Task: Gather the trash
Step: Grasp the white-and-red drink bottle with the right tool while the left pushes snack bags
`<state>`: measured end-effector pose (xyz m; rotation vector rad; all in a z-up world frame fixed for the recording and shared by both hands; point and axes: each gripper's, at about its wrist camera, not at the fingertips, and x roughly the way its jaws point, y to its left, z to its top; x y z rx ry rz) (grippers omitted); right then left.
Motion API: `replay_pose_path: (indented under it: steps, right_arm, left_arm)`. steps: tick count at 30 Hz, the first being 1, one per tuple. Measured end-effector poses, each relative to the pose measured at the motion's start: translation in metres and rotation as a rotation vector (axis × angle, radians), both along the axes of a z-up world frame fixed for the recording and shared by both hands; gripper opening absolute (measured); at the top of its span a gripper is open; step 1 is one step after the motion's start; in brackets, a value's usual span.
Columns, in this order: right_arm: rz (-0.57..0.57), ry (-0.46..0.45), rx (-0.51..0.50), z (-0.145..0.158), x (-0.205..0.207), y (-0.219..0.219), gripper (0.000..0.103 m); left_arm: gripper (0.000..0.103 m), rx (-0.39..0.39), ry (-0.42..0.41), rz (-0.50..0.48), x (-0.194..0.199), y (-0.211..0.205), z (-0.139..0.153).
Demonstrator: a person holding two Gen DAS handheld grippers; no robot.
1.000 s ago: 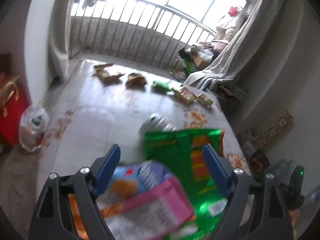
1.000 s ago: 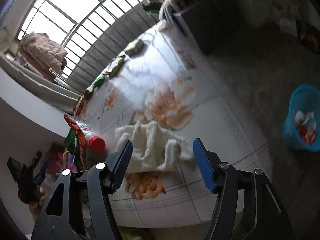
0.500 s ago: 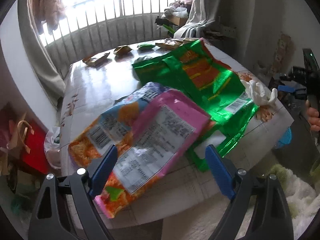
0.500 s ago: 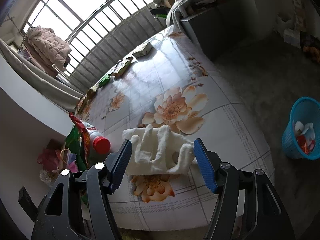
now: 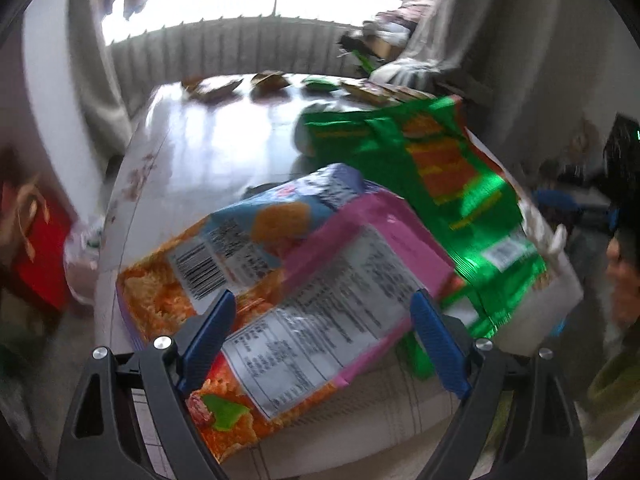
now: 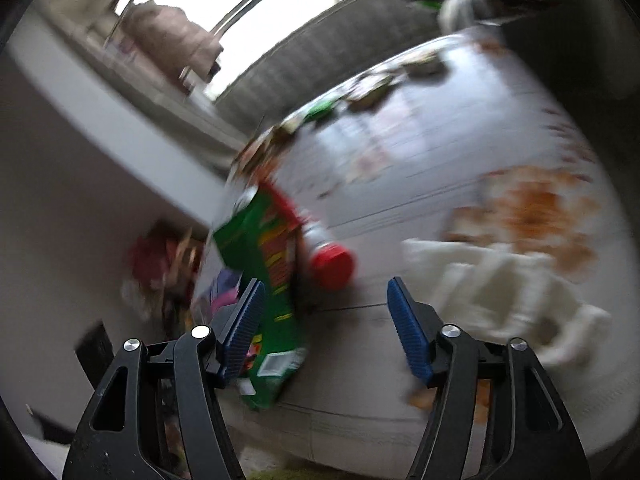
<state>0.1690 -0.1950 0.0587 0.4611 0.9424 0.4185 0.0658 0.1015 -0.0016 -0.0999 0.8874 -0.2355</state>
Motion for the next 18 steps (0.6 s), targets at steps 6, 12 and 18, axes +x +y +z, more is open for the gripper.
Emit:
replay_pose_path:
  steps: [6,12,18]
  right_arm:
    - [-0.009,-0.042,-0.060,0.007,0.032,0.008,0.046]
    - [0.102,0.074,-0.199,-0.013,0.078,0.007,0.045]
    - [0.299,0.160,-0.169,-0.033,0.095,0.039,0.046]
  left_arm:
    - [0.087,-0.076,0.057,0.082,0.016,0.022,-0.008]
    - [0.087,-0.083,0.071,0.092,0.027,0.024,-0.015]
    - [0.087,-0.069,0.072,0.089,0.029,0.021,-0.022]
